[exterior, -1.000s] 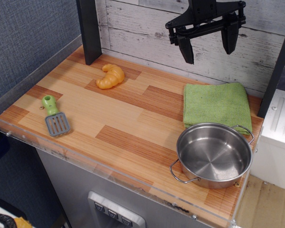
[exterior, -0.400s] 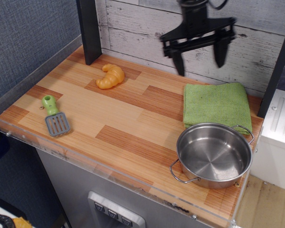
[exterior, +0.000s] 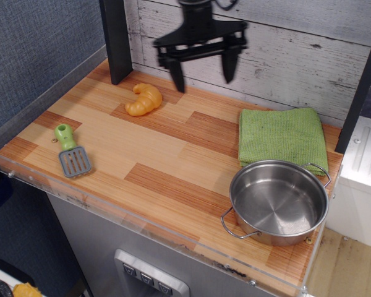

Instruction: Take the green spatula and put it on the green towel

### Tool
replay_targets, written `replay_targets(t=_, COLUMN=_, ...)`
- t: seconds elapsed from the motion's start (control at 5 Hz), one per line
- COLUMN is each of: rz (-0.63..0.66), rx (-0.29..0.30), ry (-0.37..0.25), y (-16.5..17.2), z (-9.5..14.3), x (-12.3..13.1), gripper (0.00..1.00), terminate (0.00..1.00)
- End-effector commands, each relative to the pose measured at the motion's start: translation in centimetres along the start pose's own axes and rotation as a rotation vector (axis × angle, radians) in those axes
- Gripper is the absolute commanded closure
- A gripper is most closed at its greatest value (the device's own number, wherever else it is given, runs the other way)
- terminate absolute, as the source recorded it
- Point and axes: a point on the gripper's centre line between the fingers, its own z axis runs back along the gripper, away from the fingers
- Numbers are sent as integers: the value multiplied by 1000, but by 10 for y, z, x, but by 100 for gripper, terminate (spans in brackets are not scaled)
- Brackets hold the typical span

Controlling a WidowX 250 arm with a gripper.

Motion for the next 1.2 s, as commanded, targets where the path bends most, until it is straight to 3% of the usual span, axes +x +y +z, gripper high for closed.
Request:
replay_targets(t=0.0, rz=106, rx=52, ry=-116, y=57, z=17, x=5, gripper=0, terminate=0)
replay_targets(t=0.6, rz=337, rx=72, ry=-91, y=147, z=-20, x=-17, gripper=0, terminate=0)
replay_targets(t=1.0, rz=464, rx=97, ry=-76, y=183, z=-27, x=-29, gripper=0, terminate=0)
